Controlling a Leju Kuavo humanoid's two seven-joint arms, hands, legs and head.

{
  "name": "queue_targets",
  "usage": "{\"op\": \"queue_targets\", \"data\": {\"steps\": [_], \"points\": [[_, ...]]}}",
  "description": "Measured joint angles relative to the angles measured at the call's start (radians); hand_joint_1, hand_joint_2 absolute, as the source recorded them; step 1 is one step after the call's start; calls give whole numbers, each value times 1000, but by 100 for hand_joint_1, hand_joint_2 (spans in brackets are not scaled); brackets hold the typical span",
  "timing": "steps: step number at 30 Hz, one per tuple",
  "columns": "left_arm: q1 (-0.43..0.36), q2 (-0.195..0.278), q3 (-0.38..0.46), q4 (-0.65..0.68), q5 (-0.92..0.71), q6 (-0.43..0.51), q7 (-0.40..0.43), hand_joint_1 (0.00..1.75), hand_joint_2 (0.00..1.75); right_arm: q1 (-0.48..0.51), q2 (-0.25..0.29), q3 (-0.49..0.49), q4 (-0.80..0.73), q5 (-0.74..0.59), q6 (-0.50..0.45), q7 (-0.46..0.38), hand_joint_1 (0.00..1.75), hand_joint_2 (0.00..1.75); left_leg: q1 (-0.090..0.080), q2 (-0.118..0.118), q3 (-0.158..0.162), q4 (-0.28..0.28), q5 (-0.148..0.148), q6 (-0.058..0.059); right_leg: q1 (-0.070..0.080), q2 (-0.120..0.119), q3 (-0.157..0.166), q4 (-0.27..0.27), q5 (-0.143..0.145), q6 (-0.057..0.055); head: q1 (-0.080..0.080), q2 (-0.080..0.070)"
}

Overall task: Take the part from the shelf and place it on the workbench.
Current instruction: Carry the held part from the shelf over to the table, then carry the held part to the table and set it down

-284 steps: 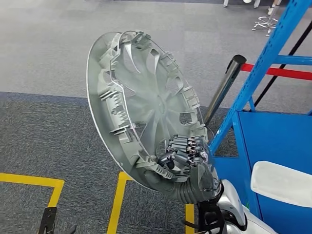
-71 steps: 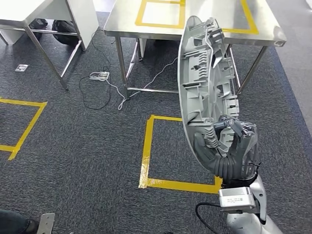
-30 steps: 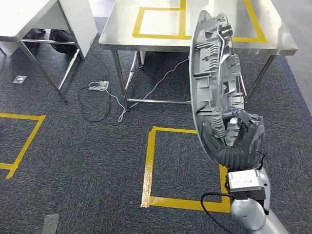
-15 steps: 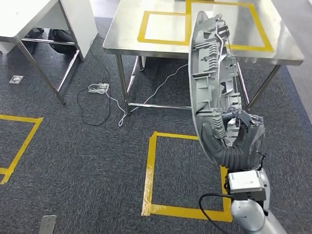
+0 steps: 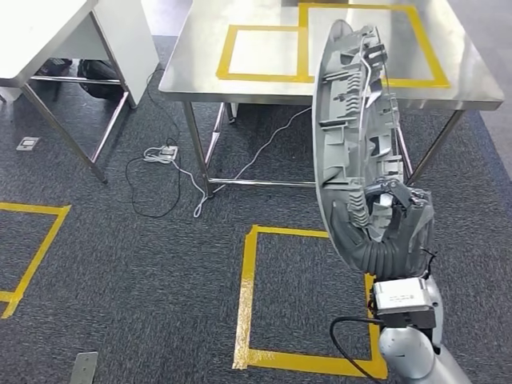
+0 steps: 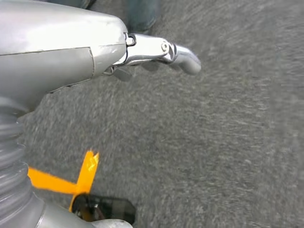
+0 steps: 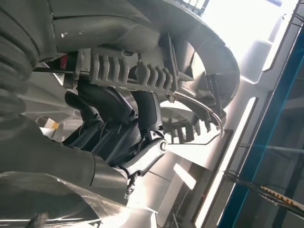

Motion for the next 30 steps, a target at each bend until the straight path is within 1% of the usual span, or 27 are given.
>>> {"op": "queue_targets", "data": {"steps": [2,3,4,5,6,7,8,9,11,13,14,15,16,17,18,19,20,21,22,23,24,25,26,27,28,29,30], "points": [[0,1,0,0,0,0,0,0,175,-1,0,0,0,0,4,-1,175,175,3,0,-83,137,-39,-9,0,0,14,-2,-11,-6,-2,0],[1,2,0,0,0,0,0,0,175,0,0,0,0,-1,5,-1,175,175,4,0,-120,188,-43,-12,0,1,22,-2,-17,-7,-2,0],[3,2,0,0,0,0,0,0,175,1,0,1,1,-2,7,-1,175,175,5,0,-143,206,-27,-13,0,2,31,-2,-25,-6,-2,0],[4,2,0,0,0,0,0,0,175,1,0,1,1,-3,8,-1,175,175,5,0,-148,186,9,-12,0,4,42,-2,-32,-5,-2,0],[4,2,0,0,0,0,0,0,175,2,1,1,1,-4,8,-1,175,175,5,0,-137,131,62,-9,0,6,55,-2,-40,-3,-2,0],[4,4,0,0,0,0,0,0,175,2,1,1,1,-4,8,-1,175,175,3,0,-119,72,107,-4,0,7,63,-3,-49,-1,-2,0],[4,5,0,0,0,0,0,0,175,1,1,1,1,-4,9,-2,175,175,1,0,-100,19,138,1,1,9,72,-3,-56,4,-2,0],[4,6,0,0,0,0,0,0,175,0,2,1,1,-5,9,-3,175,175,-2,0,-83,-20,146,7,2,10,77,-3,-63,10,-3,0],[2,7,0,0,0,1,0,0,175,-2,2,0,2,-7,10,-4,175,175,-7,0,-69,-46,129,18,4,11,80,-7,-68,23,-5,0],[2,8,1,0,0,1,0,0,175,-1,2,-1,1,-9,10,-4,175,175,-2,0,-57,-64,121,29,3,9,77,-8,-74,33,-4,0],[3,8,1,0,0,1,0,0,175,-2,2,-2,1,-10,10,-4,175,175,0,1,-50,-73,121,34,3,8,66,11,-83,37,-2,0],[3,7,1,0,0,1,0,0,175,-2,2,-3,1,-11,10,-4,175,175,3,1,-43,-79,120,39,3,7,44,51,-100,40,0,0],[3,7,1,0,0,2,0,0,175,-2,3,-3,2,-12,10,-5,175,175,3,2,-38,-82,117,43,3,6,9,112,-122,42,2,0],[2,7,1,0,0,2,0,0,175,-1,3,-4,2,-13,10,-6,175,175,3,2,-33,-82,113,47,3,6,-35,182,-144,44,4,0],[2,7,1,0,0,2,0,0,175,0,3,-5,2,-15,10,-6,175,175,2,2,-27,-82,107,49,2,6,-77,241,-153,46,4,0],[3,7,2,0,0,2,0,0,175,1,3,-5,3,-15,10,-6,175,175,2,2,-20,-82,100,49,2,6,-106,270,-143,47,4,0],[4,7,2,0,0,2,0,0,175,2,3,-6,4,-16,10,-5,175,175,2,2,-10,-82,92,48,1,5,-118,261,-111,48,4,0],[5,6,3,0,0,2,0,0,175,3,3,-7,6,-17,10,-4,175,175,2,2,3,-82,84,46,0,3,-109,212,-61,48,4,0],[6,6,4,0,0,2,0,0,175,3,3,-7,6,-17,11,-4,175,175,2,1,14,-82,74,42,0,-1,-90,150,-14,47,4,0],[5,6,4,0,0,2,0,0,175,2,3,-7,7,-17,11,-4,175,175,0,2,23,-81,65,37,2,-7,-68,94,19,46,4,0],[4,6,5,0,0,2,0,0,175,0,3,-7,8,-16,12,-4,175,175,-1,2,26,-80,58,31,4,-13,-48,50,31,41,5,0],[3,6,5,0,0,2,0,0,175,0,3,-7,8,-16,12,-4,175,175,-3,3,26,-80,55,26,7,-15,-37,30,27,35,4,0],[2,6,6,0,0,2,1,0,175,-1,4,-7,8,-16,13,-4,175,175,-5,5,27,-80,53,22,9,-13,-32,22,18,28,4,0],[2,7,6,0,0,2,1,0,175,0,4,-8,8,-17,13,-3,175,175,-5,7,27,-82,51,18,8,-10,-28,14,12,21,3,0],[2,6,6,0,0,1,0,0,175,1,4,-9,8,-17,13,-2,175,175,-4,9,29,-81,47,13,6,-7,-25,12,11,15,1,0],[1,6,6,0,0,1,0,0,175,1,5,-10,8,-17,13,-2,175,175,-3,10,25,-65,37,8,4,-5,-20,10,8,9,0,0],[0,5,6,0,-1,1,0,0,175,0,5,-10,8,-17,13,-2,175,175,-2,10,8,-27,19,3,2,-4,-13,7,5,4,-1,0]]}}
